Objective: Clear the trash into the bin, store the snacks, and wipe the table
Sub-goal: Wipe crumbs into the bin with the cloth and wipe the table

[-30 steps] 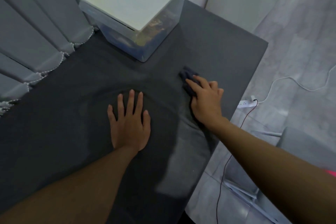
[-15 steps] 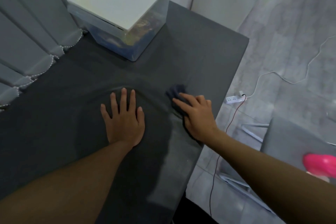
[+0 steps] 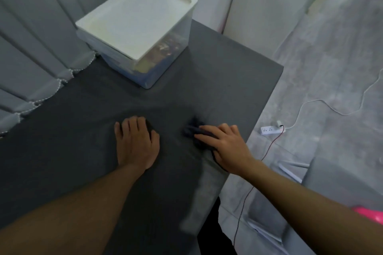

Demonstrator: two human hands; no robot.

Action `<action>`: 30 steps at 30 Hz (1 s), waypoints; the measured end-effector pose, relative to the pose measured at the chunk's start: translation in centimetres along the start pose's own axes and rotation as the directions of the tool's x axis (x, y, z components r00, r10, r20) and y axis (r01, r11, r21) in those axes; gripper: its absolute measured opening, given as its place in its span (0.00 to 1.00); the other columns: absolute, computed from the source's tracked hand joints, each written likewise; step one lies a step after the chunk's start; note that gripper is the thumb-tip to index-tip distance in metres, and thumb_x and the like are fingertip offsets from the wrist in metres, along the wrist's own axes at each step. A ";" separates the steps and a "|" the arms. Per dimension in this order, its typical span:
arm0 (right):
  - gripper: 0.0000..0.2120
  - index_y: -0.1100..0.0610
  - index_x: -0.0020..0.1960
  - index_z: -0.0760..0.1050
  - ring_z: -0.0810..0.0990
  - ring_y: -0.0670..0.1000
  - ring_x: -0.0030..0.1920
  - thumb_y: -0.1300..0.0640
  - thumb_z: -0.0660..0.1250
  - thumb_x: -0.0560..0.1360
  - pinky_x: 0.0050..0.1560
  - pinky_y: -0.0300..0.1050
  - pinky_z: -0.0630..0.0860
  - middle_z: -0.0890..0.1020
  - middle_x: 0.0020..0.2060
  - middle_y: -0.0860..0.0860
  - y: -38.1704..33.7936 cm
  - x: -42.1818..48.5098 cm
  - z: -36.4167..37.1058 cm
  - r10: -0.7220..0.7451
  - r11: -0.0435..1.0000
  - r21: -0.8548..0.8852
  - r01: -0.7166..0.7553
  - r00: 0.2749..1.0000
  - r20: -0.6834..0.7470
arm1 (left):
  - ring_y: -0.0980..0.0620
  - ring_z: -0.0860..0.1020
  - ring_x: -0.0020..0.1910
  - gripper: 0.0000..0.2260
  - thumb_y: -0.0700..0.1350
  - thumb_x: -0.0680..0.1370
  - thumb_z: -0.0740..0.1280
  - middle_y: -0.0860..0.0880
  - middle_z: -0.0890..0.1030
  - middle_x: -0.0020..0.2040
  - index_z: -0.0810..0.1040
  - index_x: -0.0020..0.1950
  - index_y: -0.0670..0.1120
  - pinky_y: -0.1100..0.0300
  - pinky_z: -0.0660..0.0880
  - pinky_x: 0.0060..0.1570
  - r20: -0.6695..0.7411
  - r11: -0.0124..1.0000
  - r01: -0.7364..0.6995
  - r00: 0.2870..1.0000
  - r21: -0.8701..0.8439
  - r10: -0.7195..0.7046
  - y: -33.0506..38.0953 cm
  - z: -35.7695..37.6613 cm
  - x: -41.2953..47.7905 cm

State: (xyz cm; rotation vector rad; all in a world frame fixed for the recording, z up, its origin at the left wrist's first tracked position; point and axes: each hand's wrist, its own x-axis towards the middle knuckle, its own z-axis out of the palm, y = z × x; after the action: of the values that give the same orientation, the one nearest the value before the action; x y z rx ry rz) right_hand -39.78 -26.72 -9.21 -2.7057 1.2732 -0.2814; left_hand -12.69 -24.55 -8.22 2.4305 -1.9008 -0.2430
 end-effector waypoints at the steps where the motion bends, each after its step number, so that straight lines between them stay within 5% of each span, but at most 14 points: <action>1: 0.22 0.44 0.69 0.74 0.74 0.54 0.53 0.57 0.60 0.77 0.50 0.50 0.66 0.74 0.69 0.46 1.3 0.4 -0.2 0.061 0.998 -0.007 -0.061 0.998 -0.010 | 0.39 0.67 0.69 0.21 0.51 0.79 0.60 0.40 0.71 0.66 0.70 0.67 0.41 0.37 0.57 0.74 -0.009 1.000 -0.012 1.000 -0.022 0.011 1.0 -0.1 0.9; 3: 0.24 0.45 0.69 0.74 0.72 0.55 0.54 0.58 0.60 0.75 0.49 0.48 0.63 0.74 0.69 0.47 3.1 1.5 -0.4 0.323 0.946 0.035 -0.321 0.945 -0.054 | 0.41 0.64 0.72 0.23 0.52 0.80 0.60 0.42 0.68 0.70 0.66 0.72 0.43 0.40 0.55 0.75 -0.010 0.997 -0.057 0.998 -0.055 0.057 3.0 0.0 2.7; 5: 0.27 0.46 0.70 0.74 0.70 0.55 0.55 0.59 0.60 0.72 0.50 0.49 0.64 0.73 0.69 0.47 3.4 2.3 -0.4 0.437 0.899 0.075 -0.432 0.896 -0.082 | 0.41 0.60 0.75 0.25 0.53 0.81 0.58 0.43 0.64 0.74 0.63 0.76 0.44 0.41 0.54 0.76 -0.015 0.994 -0.076 0.997 -0.081 0.075 5.0 0.4 4.4; 10: 0.27 0.45 0.69 0.75 0.74 0.55 0.52 0.61 0.64 0.72 0.48 0.51 0.68 0.76 0.68 0.48 5.7 2.3 -0.4 -0.035 0.999 0.033 0.036 0.999 -0.035 | 0.42 0.50 0.80 0.27 0.56 0.83 0.51 0.46 0.56 0.80 0.53 0.81 0.51 0.39 0.47 0.77 -0.002 0.998 -0.012 1.000 -0.068 0.012 7.9 1.7 7.5; 12: 0.26 0.44 0.68 0.75 0.74 0.55 0.52 0.60 0.63 0.73 0.48 0.51 0.67 0.76 0.68 0.47 8.3 3.6 -0.8 -0.089 0.995 -0.037 0.089 0.996 -0.013 | 0.43 0.46 0.81 0.27 0.57 0.83 0.47 0.48 0.52 0.82 0.49 0.82 0.53 0.39 0.44 0.77 -0.013 1.000 0.009 1.000 -0.014 -0.009 8.1 2.3 7.5; 14: 0.23 0.44 0.67 0.76 0.74 0.57 0.53 0.58 0.61 0.75 0.49 0.51 0.65 0.76 0.68 0.46 10.8 5.4 -1.3 0.121 0.992 -0.027 -0.123 0.990 -0.070 | 0.44 0.45 0.81 0.28 0.57 0.83 0.46 0.49 0.49 0.82 0.47 0.82 0.53 0.38 0.43 0.77 -0.015 1.000 0.014 1.000 0.009 -0.014 8.1 2.6 7.4; 16: 0.23 0.45 0.69 0.75 0.71 0.57 0.56 0.58 0.59 0.76 0.51 0.50 0.63 0.74 0.68 0.47 12.2 7.3 -1.8 0.442 0.897 0.069 -0.437 0.891 -0.102 | 0.44 0.44 0.81 0.28 0.57 0.83 0.46 0.49 0.47 0.82 0.45 0.82 0.54 0.38 0.43 0.76 -0.012 0.999 0.018 1.000 0.032 -0.017 8.1 2.7 7.5; 18: 0.25 0.47 0.70 0.73 0.69 0.57 0.57 0.59 0.60 0.75 0.52 0.50 0.64 0.73 0.69 0.48 11.6 8.3 -1.7 0.530 0.847 0.106 -0.521 0.843 -0.091 | 0.45 0.45 0.81 0.28 0.57 0.83 0.46 0.50 0.47 0.82 0.45 0.82 0.53 0.37 0.45 0.76 -0.021 0.998 0.021 1.000 0.061 -0.020 8.1 2.8 7.7; 21: 0.26 0.47 0.68 0.76 0.73 0.57 0.53 0.59 0.64 0.71 0.49 0.52 0.67 0.75 0.68 0.47 9.2 7.7 -0.8 0.212 0.974 0.103 -0.201 0.972 -0.101 | 0.46 0.46 0.81 0.28 0.57 0.82 0.46 0.50 0.47 0.83 0.46 0.82 0.53 0.37 0.46 0.76 -0.010 0.997 0.027 1.000 0.075 -0.027 8.1 2.8 7.7; 24: 0.26 0.45 0.67 0.77 0.75 0.56 0.52 0.61 0.66 0.71 0.49 0.52 0.68 0.76 0.68 0.47 10.0 8.0 -0.5 -0.090 0.995 0.035 0.091 0.995 -0.040 | 0.46 0.46 0.81 0.28 0.57 0.82 0.46 0.50 0.47 0.83 0.46 0.82 0.53 0.37 0.46 0.76 0.001 0.997 0.029 1.000 0.077 -0.030 8.1 2.7 7.8; 27: 0.26 0.45 0.69 0.75 0.73 0.57 0.55 0.61 0.62 0.73 0.52 0.53 0.66 0.74 0.69 0.47 12.5 11.1 -1.3 0.181 0.983 0.017 -0.180 0.981 -0.064 | 0.46 0.46 0.81 0.28 0.58 0.82 0.44 0.50 0.48 0.82 0.46 0.82 0.53 0.38 0.46 0.76 0.004 0.996 0.022 1.000 0.081 -0.023 8.1 2.6 7.8; 30: 0.27 0.46 0.70 0.73 0.69 0.57 0.57 0.61 0.61 0.72 0.53 0.52 0.64 0.72 0.70 0.46 12.0 14.1 -1.6 0.536 0.842 0.116 -0.527 0.841 -0.070 | 0.46 0.47 0.81 0.29 0.58 0.81 0.43 0.50 0.48 0.82 0.47 0.82 0.53 0.38 0.47 0.76 0.005 0.996 0.025 1.000 0.090 -0.026 8.1 2.6 7.8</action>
State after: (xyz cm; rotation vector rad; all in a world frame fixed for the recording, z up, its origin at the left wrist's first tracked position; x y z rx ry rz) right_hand -40.29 -45.26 -8.55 -2.1605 1.9187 -0.3952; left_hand -19.01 -33.92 -10.44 2.5151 -1.9251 -0.1693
